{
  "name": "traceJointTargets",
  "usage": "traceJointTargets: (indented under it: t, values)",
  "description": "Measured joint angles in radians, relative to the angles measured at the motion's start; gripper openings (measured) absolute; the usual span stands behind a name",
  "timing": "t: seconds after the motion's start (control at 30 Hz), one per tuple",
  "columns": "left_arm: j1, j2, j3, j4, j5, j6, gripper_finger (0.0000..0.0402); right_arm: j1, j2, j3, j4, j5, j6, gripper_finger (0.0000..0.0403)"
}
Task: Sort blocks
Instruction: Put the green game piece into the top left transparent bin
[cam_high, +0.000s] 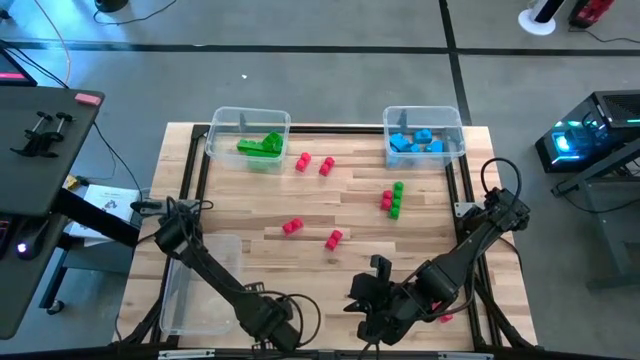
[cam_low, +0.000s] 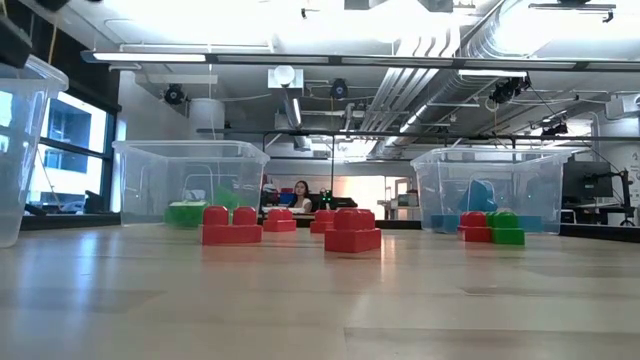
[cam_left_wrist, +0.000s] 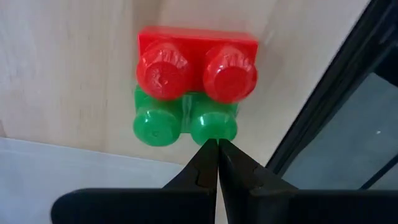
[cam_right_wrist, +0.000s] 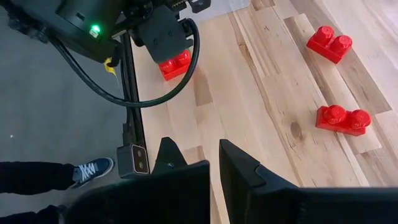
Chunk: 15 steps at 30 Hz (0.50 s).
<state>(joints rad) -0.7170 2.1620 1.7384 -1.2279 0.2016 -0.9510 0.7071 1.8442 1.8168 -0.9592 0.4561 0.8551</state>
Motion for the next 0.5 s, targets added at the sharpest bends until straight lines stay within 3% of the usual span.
traceJointTargets:
  t: [0.33, 0.5]
  values:
    - [0.017, 0.001, -0.011, 0.002, -0.006, 0.042, 0.0000, 0.000, 0.000, 0.000, 0.000, 0.003, 0.000, 0.0000]
    - [0.048, 0.001, -0.011, -0.040, -0.092, 0.094, 0.0000, 0.000, 0.000, 0.000, 0.000, 0.003, -0.004, 0.0000]
